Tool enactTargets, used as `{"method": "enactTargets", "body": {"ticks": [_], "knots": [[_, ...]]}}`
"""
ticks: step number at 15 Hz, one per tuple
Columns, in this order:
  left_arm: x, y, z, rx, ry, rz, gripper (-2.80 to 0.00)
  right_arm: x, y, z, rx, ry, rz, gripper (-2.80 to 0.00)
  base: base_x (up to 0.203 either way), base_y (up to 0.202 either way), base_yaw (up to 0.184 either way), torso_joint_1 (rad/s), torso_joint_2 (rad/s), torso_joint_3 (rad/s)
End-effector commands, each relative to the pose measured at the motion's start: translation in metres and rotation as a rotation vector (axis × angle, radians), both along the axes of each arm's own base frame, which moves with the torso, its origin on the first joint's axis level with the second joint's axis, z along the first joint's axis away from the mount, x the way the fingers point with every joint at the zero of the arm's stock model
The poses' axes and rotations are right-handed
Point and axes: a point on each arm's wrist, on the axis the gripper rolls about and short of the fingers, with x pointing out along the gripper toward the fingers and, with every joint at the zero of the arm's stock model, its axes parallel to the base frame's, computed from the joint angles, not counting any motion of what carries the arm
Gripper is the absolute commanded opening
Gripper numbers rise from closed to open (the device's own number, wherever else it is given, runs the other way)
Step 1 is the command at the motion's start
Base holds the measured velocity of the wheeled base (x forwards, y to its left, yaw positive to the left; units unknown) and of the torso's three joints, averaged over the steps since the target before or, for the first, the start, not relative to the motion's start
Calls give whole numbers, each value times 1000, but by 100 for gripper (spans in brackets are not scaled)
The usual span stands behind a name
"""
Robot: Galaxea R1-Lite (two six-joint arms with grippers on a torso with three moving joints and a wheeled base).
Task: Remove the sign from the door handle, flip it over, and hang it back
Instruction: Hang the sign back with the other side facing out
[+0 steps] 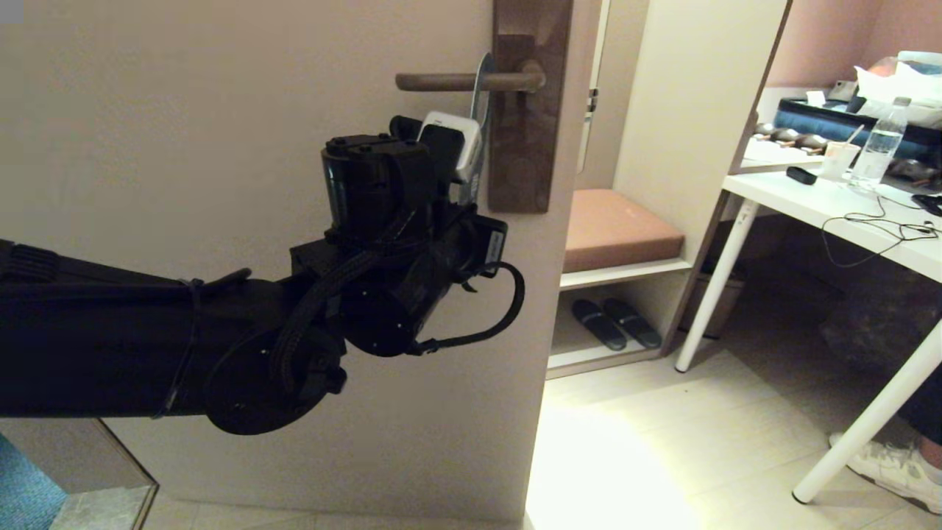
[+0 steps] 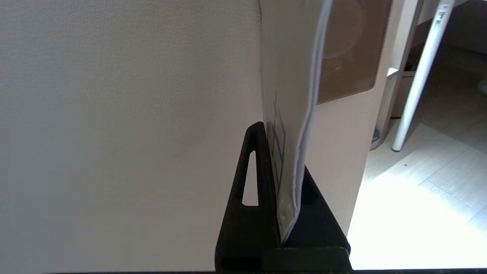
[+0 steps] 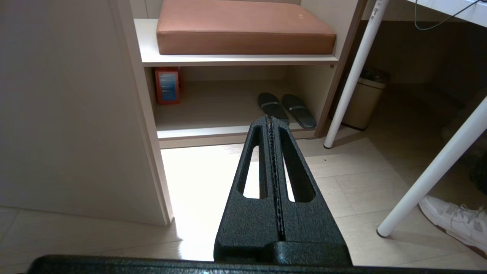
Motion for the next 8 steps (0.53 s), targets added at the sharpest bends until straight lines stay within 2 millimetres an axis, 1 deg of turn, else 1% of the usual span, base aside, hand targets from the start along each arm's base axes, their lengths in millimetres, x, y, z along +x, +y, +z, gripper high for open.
{"method": "enactTargets", "body": {"ticks": [1,8], "knots": [[0,0,1,-2,-4,3,-280,0,0,0,0,-1,1,-280,0,0,0,0,0,0],[-4,-4,1,15,-12,-15,-280,0,0,0,0,-1,1,-280,0,0,0,0,0,0]]}}
